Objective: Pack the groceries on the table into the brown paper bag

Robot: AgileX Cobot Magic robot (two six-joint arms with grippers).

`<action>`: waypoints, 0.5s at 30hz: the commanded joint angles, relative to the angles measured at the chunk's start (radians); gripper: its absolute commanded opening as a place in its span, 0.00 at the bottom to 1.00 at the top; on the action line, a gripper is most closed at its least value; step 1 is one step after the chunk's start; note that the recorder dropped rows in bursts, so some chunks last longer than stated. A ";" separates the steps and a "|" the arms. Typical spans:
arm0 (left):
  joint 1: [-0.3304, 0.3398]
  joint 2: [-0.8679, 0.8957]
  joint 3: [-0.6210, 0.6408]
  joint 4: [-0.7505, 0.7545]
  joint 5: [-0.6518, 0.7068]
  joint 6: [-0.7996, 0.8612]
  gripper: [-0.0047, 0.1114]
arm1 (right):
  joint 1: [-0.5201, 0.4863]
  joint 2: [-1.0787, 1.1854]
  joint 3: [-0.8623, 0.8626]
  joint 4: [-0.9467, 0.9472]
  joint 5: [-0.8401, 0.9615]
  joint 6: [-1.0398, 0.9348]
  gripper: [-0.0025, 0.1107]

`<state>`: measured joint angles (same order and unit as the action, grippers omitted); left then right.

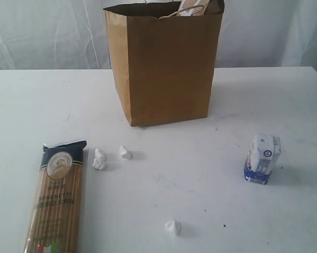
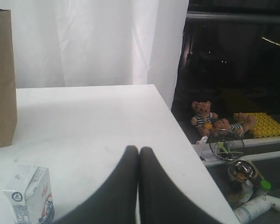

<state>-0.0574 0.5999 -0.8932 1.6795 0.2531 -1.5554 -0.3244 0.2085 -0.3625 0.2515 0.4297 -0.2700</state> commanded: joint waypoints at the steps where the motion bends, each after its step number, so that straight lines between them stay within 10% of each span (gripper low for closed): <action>1: -0.006 0.288 0.013 -0.004 -0.151 0.095 0.04 | 0.006 -0.006 0.004 0.004 -0.020 0.007 0.02; 8: -0.006 0.482 0.158 -0.121 -0.276 -0.008 0.04 | 0.006 -0.006 0.004 0.005 -0.016 0.007 0.02; 15: -0.006 0.482 0.304 0.065 -0.589 0.555 0.04 | 0.006 -0.006 0.004 0.005 -0.016 0.007 0.02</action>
<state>-0.0593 1.0844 -0.6320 1.7081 -0.2331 -1.2478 -0.3244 0.2085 -0.3625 0.2554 0.4229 -0.2678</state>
